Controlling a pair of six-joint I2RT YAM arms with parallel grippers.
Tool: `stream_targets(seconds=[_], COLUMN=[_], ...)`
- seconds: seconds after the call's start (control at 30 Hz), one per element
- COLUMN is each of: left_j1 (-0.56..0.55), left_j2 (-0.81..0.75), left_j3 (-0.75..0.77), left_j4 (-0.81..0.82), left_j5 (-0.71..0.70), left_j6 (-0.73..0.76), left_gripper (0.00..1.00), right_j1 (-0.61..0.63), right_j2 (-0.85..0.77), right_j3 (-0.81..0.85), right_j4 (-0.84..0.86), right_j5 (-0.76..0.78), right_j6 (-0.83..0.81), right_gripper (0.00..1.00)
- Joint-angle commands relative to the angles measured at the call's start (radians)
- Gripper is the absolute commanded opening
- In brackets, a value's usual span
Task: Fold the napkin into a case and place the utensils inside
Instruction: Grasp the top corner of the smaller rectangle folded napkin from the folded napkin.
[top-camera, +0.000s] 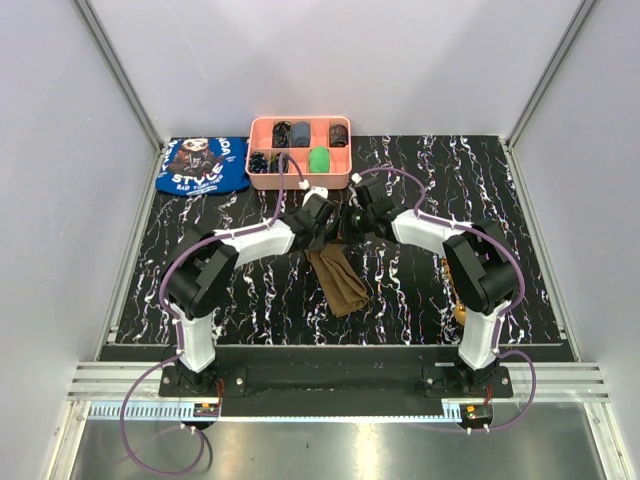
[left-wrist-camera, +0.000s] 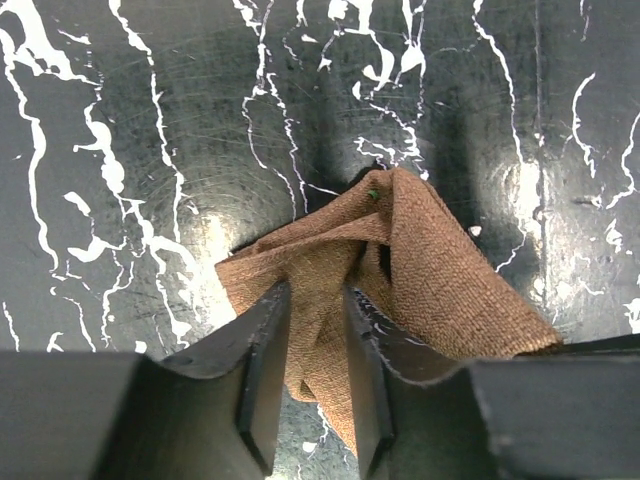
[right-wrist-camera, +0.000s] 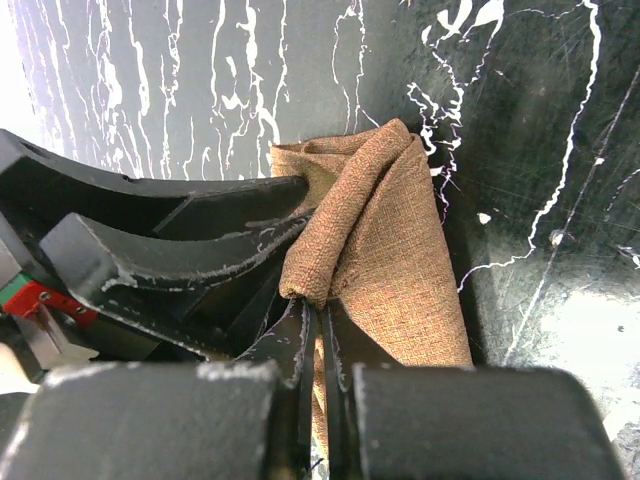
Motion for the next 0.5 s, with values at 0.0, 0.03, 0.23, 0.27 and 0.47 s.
stream_targets(seconds=[0.0, 0.03, 0.23, 0.27, 0.47], left_j1=[-0.005, -0.005, -0.004, -0.005, -0.004], left_j2=[-0.058, -0.064, -0.001, 0.005, 0.004], left_j3=[-0.009, -0.012, 0.017, 0.019, 0.019], left_j4=[0.055, 0.055, 0.035, 0.036, 0.056], left_j5=[0.016, 0.014, 0.008, 0.008, -0.009], left_j6=[0.017, 0.019, 0.027, 0.025, 0.028], left_gripper=[0.35, 0.35, 0.29, 0.28, 0.15], right_j1=[-0.009, -0.009, -0.009, -0.009, -0.009], right_j2=[-0.061, -0.063, -0.067, -0.067, -0.063], right_j3=[-0.008, -0.011, -0.013, -0.013, -0.016], right_j4=[0.032, 0.036, 0.039, 0.038, 0.036], right_j5=[-0.017, -0.017, -0.022, -0.022, -0.028], right_j6=[0.009, 0.011, 0.020, 0.018, 0.015], right_gripper=[0.00, 0.00, 0.00, 0.00, 0.00])
